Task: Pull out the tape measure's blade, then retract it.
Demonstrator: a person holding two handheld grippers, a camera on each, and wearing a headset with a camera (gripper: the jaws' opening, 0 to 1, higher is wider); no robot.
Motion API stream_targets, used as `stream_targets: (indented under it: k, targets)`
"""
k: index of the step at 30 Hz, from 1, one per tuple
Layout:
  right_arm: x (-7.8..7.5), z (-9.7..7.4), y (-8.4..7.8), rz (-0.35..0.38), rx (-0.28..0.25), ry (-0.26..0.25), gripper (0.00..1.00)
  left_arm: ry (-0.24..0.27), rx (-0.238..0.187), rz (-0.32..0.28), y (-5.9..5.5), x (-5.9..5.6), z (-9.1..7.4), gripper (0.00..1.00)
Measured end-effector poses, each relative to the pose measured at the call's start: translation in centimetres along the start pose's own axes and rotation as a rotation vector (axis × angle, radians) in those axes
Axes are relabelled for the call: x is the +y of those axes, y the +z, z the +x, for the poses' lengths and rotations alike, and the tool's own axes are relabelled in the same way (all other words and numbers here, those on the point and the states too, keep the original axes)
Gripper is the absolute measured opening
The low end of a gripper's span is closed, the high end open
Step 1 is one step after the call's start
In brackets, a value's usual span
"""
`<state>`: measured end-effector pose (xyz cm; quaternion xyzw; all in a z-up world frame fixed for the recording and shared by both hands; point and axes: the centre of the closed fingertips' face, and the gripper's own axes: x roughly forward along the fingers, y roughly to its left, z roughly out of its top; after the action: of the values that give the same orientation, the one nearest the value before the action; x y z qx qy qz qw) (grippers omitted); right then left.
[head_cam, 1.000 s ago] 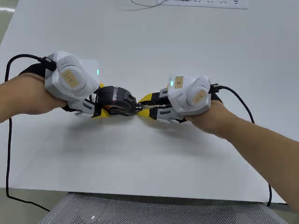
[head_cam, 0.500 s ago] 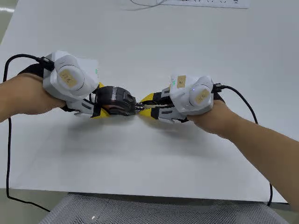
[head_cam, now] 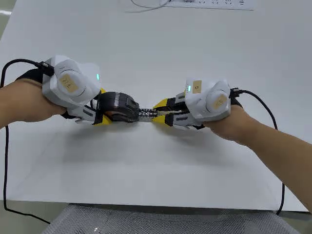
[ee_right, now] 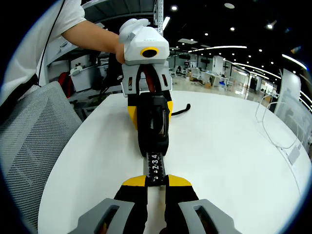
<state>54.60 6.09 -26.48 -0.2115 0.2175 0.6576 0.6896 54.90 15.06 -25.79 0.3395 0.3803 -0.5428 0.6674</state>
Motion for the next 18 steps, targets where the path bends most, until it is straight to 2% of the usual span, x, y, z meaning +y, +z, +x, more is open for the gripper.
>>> stream_targets:
  k: [18]
  targets:
    - [-0.1, -1.3, -1.0, 0.003, 0.026, -0.01, 0.08, -0.003, 0.003, -0.002, 0.0, -0.1, 0.0, 0.29]
